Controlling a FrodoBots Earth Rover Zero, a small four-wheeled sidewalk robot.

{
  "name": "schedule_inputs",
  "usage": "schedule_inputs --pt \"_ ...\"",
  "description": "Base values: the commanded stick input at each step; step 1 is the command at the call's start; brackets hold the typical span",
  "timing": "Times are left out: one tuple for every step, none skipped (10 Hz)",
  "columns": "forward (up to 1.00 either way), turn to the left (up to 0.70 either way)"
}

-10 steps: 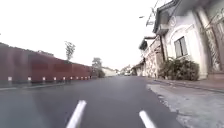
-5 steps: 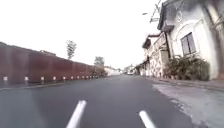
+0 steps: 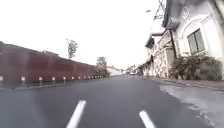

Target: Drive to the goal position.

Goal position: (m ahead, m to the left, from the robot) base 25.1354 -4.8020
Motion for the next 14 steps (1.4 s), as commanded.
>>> schedule_inputs --pt "1.00 0.00" --pt "1.00 0.00" --pt "1.00 0.00" --pt "1.00 -0.03" --pt "1.00 -0.10" --pt "1.00 -0.17" --pt "1.00 -0.24" --pt "1.00 -0.31" --pt "1.00 -0.38" --pt "1.00 -0.40" --pt "1.00 -0.40" --pt "1.00 -0.40" --pt "1.00 -0.40" --pt "1.00 -0.40"
